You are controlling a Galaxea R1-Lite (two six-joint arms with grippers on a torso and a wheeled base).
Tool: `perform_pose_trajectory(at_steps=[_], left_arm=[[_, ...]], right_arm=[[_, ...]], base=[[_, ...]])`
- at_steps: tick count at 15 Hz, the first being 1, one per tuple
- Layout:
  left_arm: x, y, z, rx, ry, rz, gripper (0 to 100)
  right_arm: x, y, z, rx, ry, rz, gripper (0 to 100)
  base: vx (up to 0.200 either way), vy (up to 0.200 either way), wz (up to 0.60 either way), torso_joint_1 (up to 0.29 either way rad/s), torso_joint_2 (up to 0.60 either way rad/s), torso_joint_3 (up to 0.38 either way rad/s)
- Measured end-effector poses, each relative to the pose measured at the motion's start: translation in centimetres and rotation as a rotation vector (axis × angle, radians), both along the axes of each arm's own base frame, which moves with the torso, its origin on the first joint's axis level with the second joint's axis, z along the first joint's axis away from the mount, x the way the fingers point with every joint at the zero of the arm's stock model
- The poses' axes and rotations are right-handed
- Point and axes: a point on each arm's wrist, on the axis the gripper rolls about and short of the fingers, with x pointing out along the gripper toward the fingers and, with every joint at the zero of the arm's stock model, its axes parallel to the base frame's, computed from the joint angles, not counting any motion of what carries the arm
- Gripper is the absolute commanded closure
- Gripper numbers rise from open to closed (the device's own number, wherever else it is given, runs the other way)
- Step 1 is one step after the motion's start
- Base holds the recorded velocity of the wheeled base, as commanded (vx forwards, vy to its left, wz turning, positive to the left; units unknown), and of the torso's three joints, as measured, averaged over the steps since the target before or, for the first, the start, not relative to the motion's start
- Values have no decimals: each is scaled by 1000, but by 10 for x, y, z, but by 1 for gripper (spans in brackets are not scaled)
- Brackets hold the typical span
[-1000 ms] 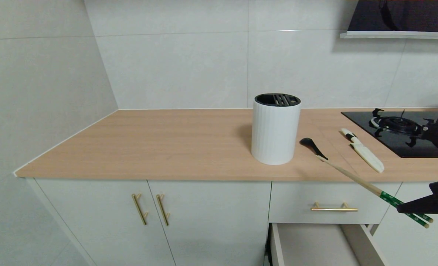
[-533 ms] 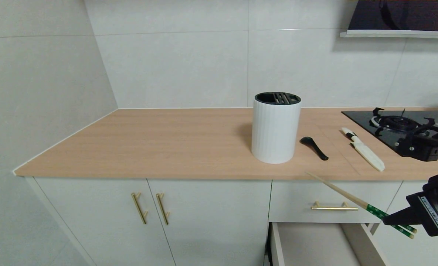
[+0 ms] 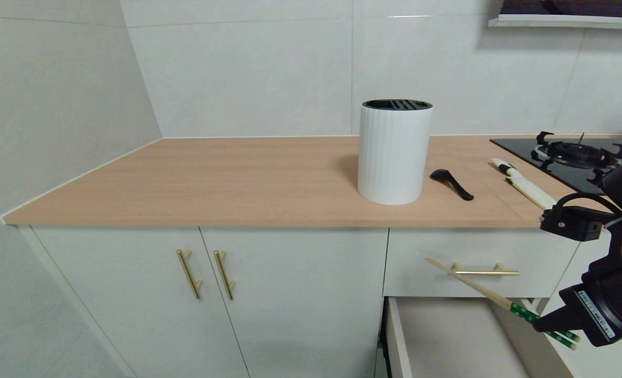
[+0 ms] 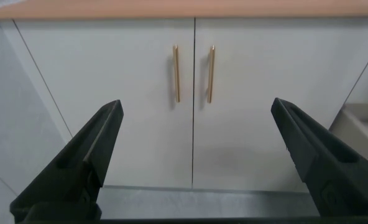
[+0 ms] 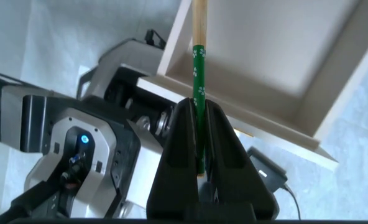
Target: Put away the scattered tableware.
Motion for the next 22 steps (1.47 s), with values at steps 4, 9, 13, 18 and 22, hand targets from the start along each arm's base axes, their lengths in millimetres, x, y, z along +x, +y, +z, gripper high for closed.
perform_pose_trajectory(at_steps=[4, 9, 13, 18, 22], left_arm=[[0, 0, 0, 0, 0, 0, 0], [0, 0, 0, 0, 0, 0, 0], [0, 0, 0, 0, 0, 0, 0], [0, 0, 0, 0, 0, 0, 0], [0, 0, 0, 0, 0, 0, 0]], right_arm=[[3, 2, -5, -11, 22, 4, 100], [7, 4, -9, -18, 39, 5, 100], [9, 5, -10, -21, 45, 5, 100], [17, 8, -14, -37, 29, -13, 100], [41, 11, -35, -120, 74, -65, 100]], base=[[0, 0, 0, -162, 463, 306], [0, 0, 0, -119, 450, 326], [0, 0, 0, -32, 166, 117], [0, 0, 0, 0, 0, 0], [0, 0, 0, 0, 0, 0]])
